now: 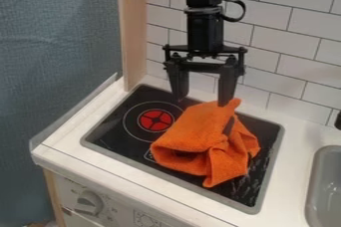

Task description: Unfold the cloth from right to the left

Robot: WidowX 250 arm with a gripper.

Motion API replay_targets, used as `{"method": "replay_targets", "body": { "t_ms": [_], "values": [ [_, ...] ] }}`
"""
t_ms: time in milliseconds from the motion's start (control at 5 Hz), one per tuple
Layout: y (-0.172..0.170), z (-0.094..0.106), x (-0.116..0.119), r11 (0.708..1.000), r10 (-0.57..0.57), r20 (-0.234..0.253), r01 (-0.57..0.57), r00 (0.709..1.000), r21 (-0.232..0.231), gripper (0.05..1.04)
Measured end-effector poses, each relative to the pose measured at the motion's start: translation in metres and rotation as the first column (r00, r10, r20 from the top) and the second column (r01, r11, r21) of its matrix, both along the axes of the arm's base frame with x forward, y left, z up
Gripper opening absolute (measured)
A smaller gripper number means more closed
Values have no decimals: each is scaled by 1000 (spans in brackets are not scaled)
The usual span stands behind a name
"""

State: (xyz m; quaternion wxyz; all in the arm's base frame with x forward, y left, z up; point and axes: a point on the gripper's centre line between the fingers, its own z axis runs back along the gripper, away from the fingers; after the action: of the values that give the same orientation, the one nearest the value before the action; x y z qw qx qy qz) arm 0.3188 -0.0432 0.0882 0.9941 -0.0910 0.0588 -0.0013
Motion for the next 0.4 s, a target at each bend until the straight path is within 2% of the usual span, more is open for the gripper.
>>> {"method": "replay_targets", "body": {
  "t_ms": [200, 400],
  "values": [
    [0, -9, -5, 1000, 1, -34, -1, 999, 3, 1000],
    [-4, -24, -20, 997, 21, -41, -18, 999, 70, 1000]
  ]
}}
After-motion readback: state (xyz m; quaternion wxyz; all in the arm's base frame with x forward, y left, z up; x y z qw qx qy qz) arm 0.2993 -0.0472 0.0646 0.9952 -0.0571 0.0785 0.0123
